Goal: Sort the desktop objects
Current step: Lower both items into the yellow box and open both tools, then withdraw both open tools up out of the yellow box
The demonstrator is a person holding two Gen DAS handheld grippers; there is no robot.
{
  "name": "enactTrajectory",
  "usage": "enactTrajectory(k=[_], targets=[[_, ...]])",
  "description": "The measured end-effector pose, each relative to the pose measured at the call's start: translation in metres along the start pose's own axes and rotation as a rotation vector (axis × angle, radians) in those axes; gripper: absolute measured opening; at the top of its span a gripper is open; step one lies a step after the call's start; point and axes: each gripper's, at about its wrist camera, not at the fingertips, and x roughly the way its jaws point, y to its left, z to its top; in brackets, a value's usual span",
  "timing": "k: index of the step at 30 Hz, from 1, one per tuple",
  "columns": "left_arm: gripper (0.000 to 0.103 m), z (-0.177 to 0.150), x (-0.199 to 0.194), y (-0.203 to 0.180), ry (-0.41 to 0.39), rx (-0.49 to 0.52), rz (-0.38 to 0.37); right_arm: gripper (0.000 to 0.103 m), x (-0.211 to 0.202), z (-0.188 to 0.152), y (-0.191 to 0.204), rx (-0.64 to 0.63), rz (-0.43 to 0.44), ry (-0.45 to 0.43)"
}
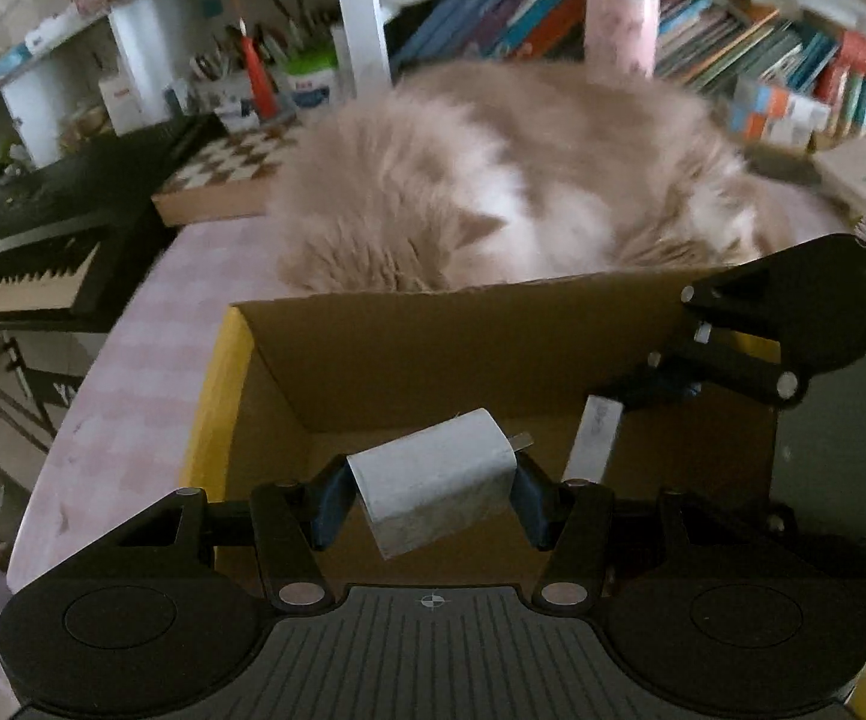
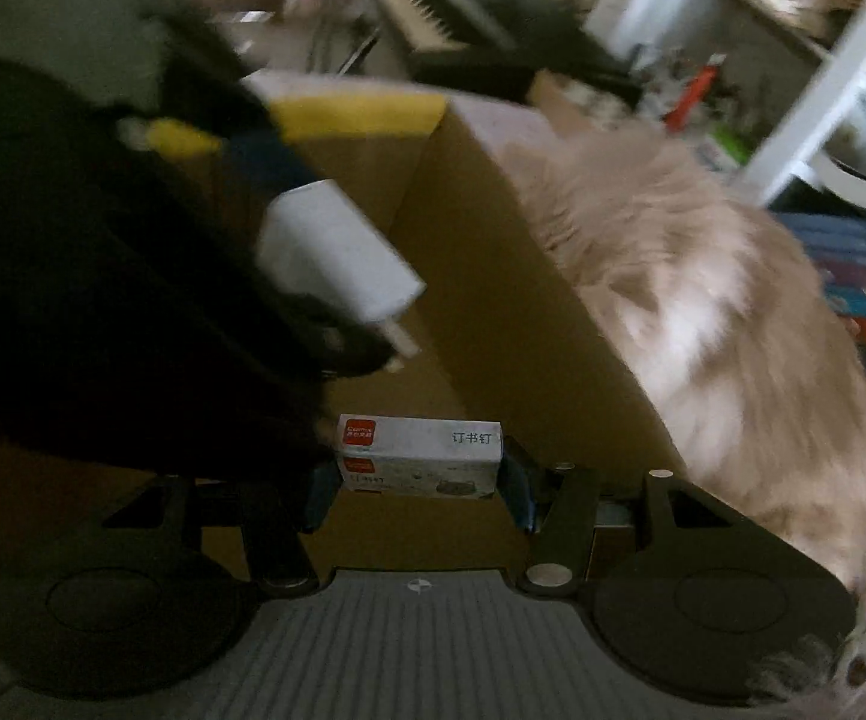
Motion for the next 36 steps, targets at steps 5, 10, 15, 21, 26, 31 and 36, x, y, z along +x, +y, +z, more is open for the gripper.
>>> enactTrajectory(k=[5, 10, 15, 21, 26, 31, 36], targets=[[0.055, 0.009, 0.022, 0.004, 0.073, -0.006, 0.02, 0.053, 0.011, 0.005, -0.002, -0.096, 0.022, 0.049], [0.055, 0.01, 0.036, 0.002, 0.124, 0.007, 0.028, 0.053, 0.019, 0.005, -0.008, -0.124, 0.007, 0.088], [0.056, 0.009, 0.04, -0.001, 0.129, 0.017, 0.03, 0.052, 0.027, 0.002, -0.011, -0.161, -0.024, 0.118], [0.076, 0.011, 0.031, -0.004, 0.085, 0.031, 0.016, 0.073, 0.015, 0.002, -0.009, -0.157, -0.027, 0.063], [0.081, 0.008, 0.008, -0.005, 0.024, 0.033, 0.031, 0.073, -0.007, 0.001, -0.005, -0.115, -0.038, -0.001], [0.088, 0.001, -0.03, -0.009, -0.091, 0.032, 0.048, 0.072, -0.043, -0.002, -0.001, -0.048, -0.068, -0.084], [0.089, -0.012, -0.064, -0.01, -0.181, 0.015, 0.059, 0.072, -0.077, -0.011, 0.006, 0.023, -0.106, -0.153]])
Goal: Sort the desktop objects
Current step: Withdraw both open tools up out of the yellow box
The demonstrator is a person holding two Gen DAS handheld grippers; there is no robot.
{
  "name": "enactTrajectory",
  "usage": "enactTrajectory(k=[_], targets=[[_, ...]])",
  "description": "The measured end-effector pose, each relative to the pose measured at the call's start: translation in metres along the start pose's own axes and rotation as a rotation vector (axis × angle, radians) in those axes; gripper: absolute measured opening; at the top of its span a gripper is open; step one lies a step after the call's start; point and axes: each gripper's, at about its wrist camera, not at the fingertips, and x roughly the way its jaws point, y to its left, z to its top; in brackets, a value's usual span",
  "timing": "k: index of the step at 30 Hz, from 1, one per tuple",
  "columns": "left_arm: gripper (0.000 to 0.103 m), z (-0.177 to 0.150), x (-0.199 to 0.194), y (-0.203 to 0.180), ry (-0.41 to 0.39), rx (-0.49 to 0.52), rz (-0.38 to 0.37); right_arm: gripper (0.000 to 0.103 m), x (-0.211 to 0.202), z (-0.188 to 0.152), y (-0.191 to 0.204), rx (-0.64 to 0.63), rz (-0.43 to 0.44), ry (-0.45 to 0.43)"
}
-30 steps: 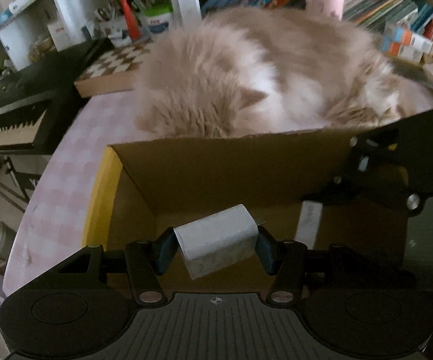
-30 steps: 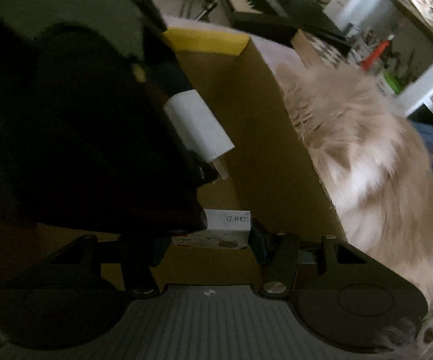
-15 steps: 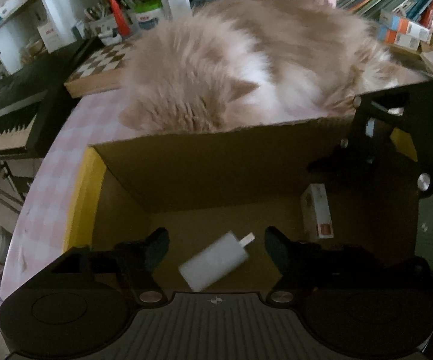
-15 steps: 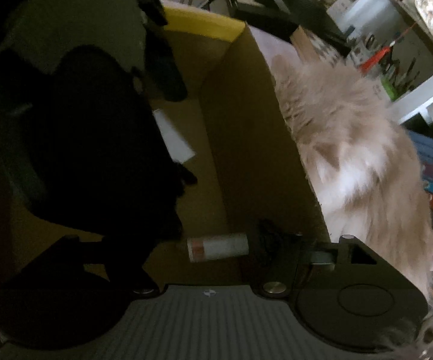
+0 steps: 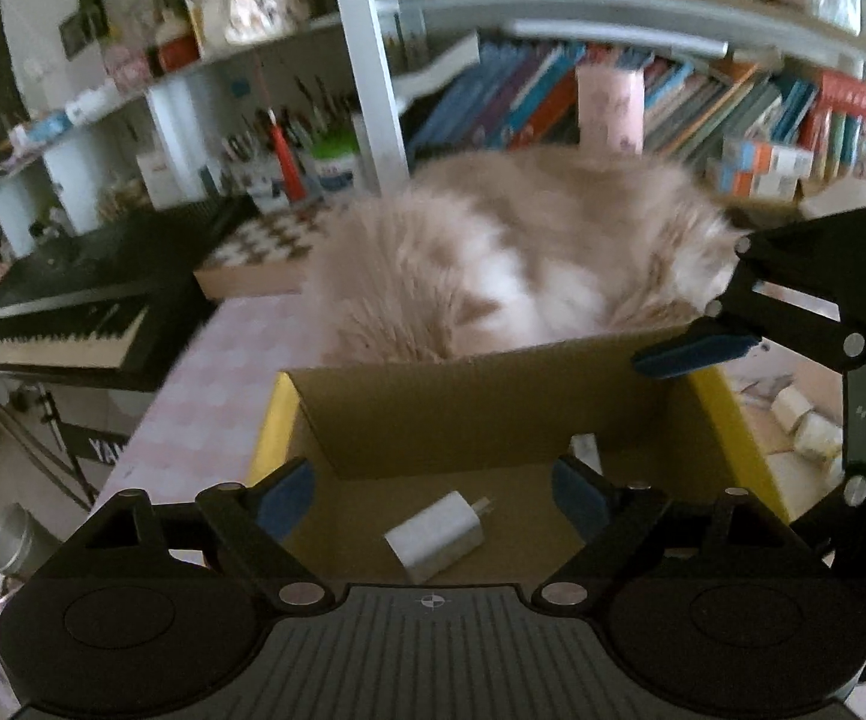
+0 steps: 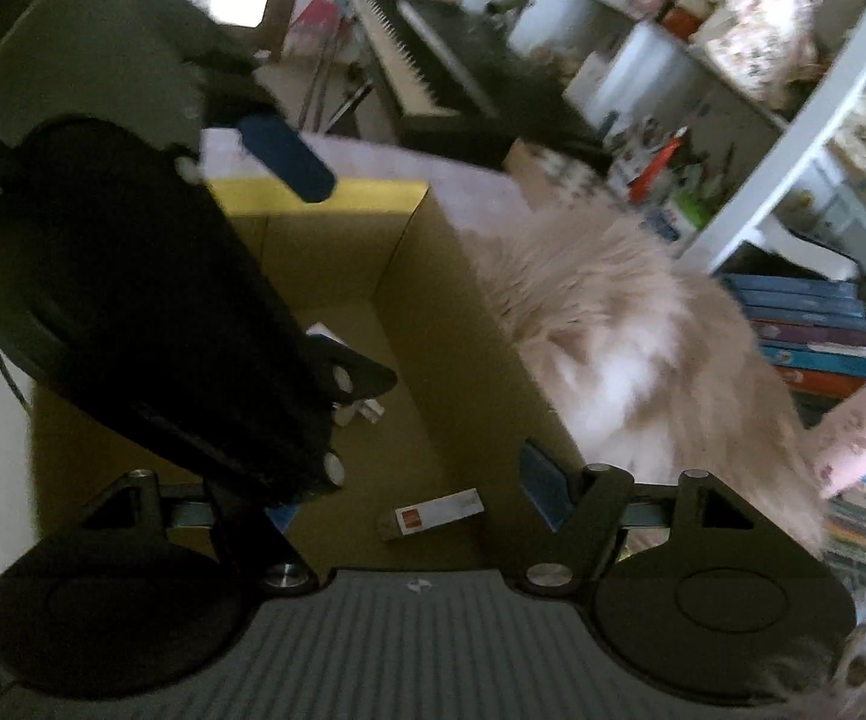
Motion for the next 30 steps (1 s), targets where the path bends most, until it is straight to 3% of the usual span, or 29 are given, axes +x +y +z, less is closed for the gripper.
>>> enactTrajectory(k=[10, 30], targets=[[0.093, -0.031, -0.068, -0.003, -0.141, -0.053, 0.009, 0.074, -0.074, -0.023, 0.023, 0.204, -0.107, -0.125], [0.094, -0.134, -0.164, -0.002, -0.26, -0.229, 0.031, 0.074, -0.184, -0.116, 0.12, 0.654, -0.385, -0.244]])
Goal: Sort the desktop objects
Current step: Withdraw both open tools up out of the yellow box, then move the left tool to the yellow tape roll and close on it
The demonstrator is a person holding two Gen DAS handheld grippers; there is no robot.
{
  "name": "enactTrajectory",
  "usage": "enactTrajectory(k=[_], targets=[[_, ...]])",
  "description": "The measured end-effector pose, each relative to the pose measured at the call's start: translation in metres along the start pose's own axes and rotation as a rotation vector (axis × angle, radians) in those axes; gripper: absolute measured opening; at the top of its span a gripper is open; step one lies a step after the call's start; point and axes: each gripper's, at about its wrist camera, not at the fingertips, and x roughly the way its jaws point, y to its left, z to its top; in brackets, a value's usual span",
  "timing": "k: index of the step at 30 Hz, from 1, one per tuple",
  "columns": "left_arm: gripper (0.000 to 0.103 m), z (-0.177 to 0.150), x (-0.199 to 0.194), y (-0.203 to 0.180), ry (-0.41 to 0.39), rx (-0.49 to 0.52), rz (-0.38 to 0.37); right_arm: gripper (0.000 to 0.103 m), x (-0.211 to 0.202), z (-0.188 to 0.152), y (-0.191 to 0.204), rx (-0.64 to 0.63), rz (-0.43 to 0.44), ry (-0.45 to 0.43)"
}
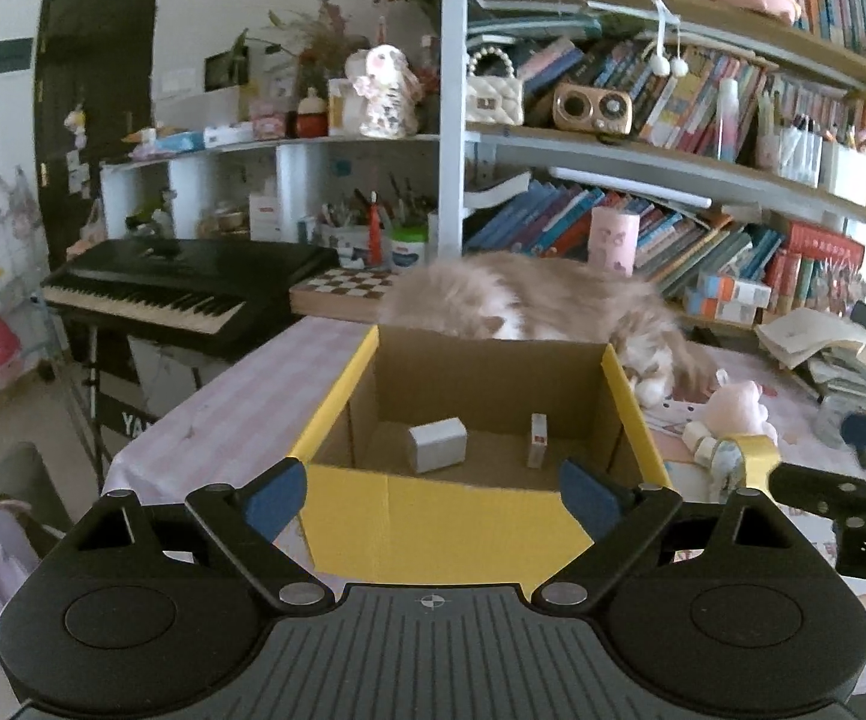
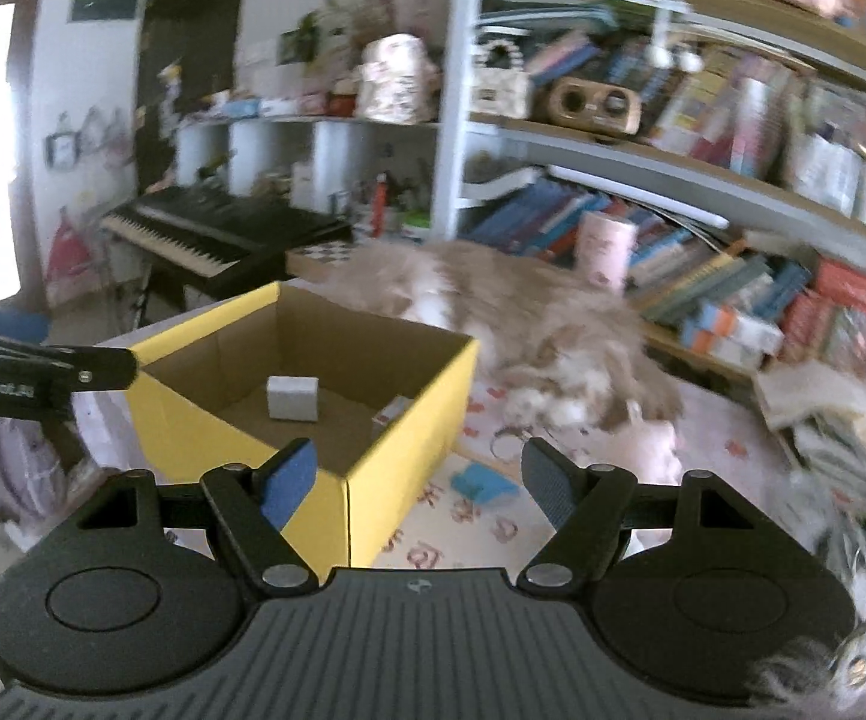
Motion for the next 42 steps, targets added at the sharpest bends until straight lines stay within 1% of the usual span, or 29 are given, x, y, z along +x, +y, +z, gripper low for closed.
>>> enactTrajectory(k=[5, 7, 8, 10, 14, 18, 22, 27, 31, 34, 37, 42], targets=[[0.094, -0.015, -0.017, 0.002, -0.014, -0.01, 0.005, 0.074, -0.02, -0.021, -0.002, 0.07, -0.083, -0.001], [0.095, -0.02, -0.022, 0.001, -0.011, -0.012, 0.003, 0.076, -0.028, -0.03, -0.003, 0.102, -0.12, -0.007], [0.097, -0.024, -0.024, 0.001, -0.008, -0.01, 0.002, 0.078, -0.032, -0.035, -0.003, 0.118, -0.141, -0.008], [0.099, -0.031, -0.027, -0.002, 0.006, -0.001, -0.002, 0.079, -0.038, -0.044, -0.003, 0.141, -0.175, -0.004], [0.099, -0.045, -0.03, -0.01, 0.037, 0.016, -0.022, 0.08, -0.047, -0.066, 0.002, 0.157, -0.222, 0.018], [0.099, -0.06, -0.031, -0.016, 0.059, 0.021, -0.026, 0.082, -0.055, -0.086, 0.006, 0.182, -0.267, 0.041], [0.099, -0.072, -0.033, -0.023, 0.077, 0.015, -0.033, 0.083, -0.059, -0.1, 0.007, 0.2, -0.293, 0.058], [0.099, -0.081, -0.031, -0.033, 0.111, 0.007, -0.053, 0.084, -0.059, -0.109, 0.001, 0.236, -0.294, 0.081], [0.1, -0.09, -0.03, -0.046, 0.128, 0.008, -0.069, 0.084, -0.056, -0.118, -0.004, 0.259, -0.302, 0.122], [0.1, -0.093, -0.027, -0.058, 0.141, 0.031, -0.087, 0.085, -0.053, -0.122, -0.009, 0.267, -0.301, 0.149], [0.1, -0.092, -0.022, -0.07, 0.148, 0.059, -0.099, 0.086, -0.052, -0.122, -0.017, 0.268, -0.299, 0.156], [0.1, -0.091, -0.012, -0.087, 0.16, 0.069, -0.124, 0.086, -0.049, -0.124, -0.029, 0.268, -0.313, 0.177]])
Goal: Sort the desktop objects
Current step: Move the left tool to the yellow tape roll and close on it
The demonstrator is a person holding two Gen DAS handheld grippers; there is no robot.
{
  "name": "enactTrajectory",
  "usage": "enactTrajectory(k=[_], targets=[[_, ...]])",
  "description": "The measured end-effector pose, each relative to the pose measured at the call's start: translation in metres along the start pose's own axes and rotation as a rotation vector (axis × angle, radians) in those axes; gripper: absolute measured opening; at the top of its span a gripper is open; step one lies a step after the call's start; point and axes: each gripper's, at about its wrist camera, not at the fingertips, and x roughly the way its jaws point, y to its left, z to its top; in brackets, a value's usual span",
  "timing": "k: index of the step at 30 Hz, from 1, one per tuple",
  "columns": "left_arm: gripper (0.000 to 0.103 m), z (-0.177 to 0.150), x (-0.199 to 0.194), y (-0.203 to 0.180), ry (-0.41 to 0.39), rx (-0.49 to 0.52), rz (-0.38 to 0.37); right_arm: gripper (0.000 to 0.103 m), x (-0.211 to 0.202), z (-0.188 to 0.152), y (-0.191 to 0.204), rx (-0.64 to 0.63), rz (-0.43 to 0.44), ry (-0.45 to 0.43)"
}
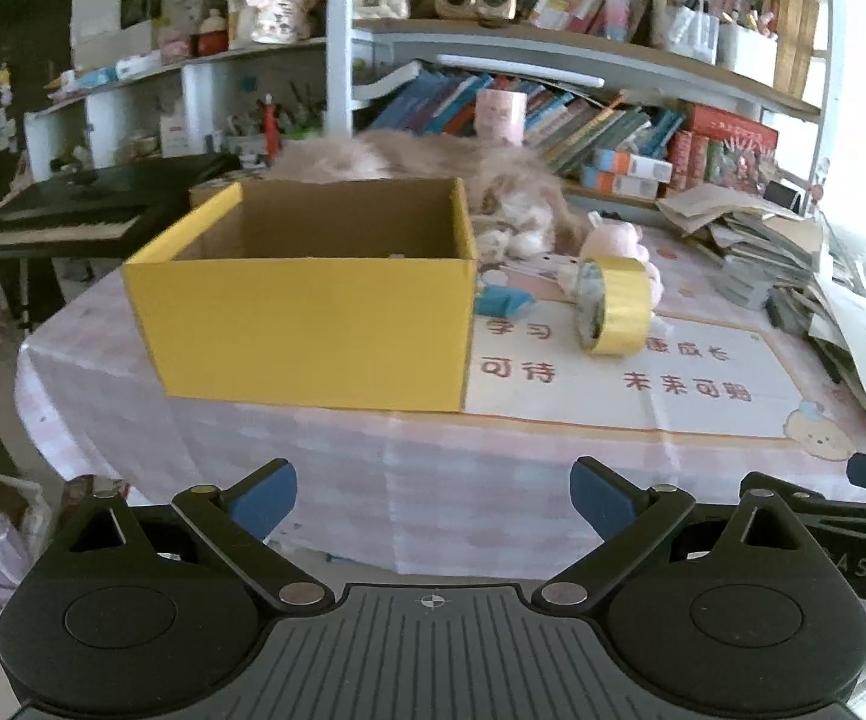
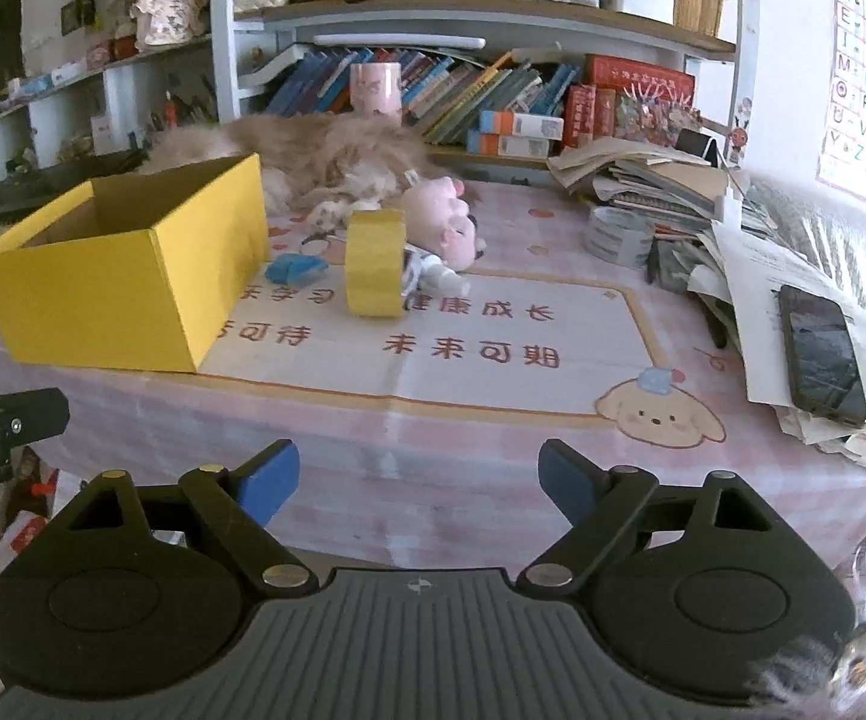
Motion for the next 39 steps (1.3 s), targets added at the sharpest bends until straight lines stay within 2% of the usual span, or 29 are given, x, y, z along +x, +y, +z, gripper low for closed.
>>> enactTrajectory(k=[9, 14, 22, 30, 39], targets=[[0.1, 0.013, 0.025, -0.033, 0.031, 0.04, -0.057, 0.086, 0.02, 0.01, -0.029, 0.007, -0.018, 0.047], [0.1, 0.02, 0.04, -0.054, 0.046, 0.06, -0.064, 0.086, 0.035, 0.017, -0.044, 0.0, -0.017, 0.071], [0.1, 0.031, 0.065, -0.084, 0.065, 0.067, -0.064, 0.087, 0.059, 0.031, -0.072, -0.009, -0.007, 0.105], [0.1, 0.039, 0.089, -0.112, 0.089, 0.058, -0.05, 0.086, 0.078, 0.045, -0.098, -0.027, 0.055, 0.1], [0.099, 0.056, 0.109, -0.137, 0.062, 0.074, -0.025, 0.086, 0.099, 0.062, -0.124, 0.005, 0.066, 0.08]])
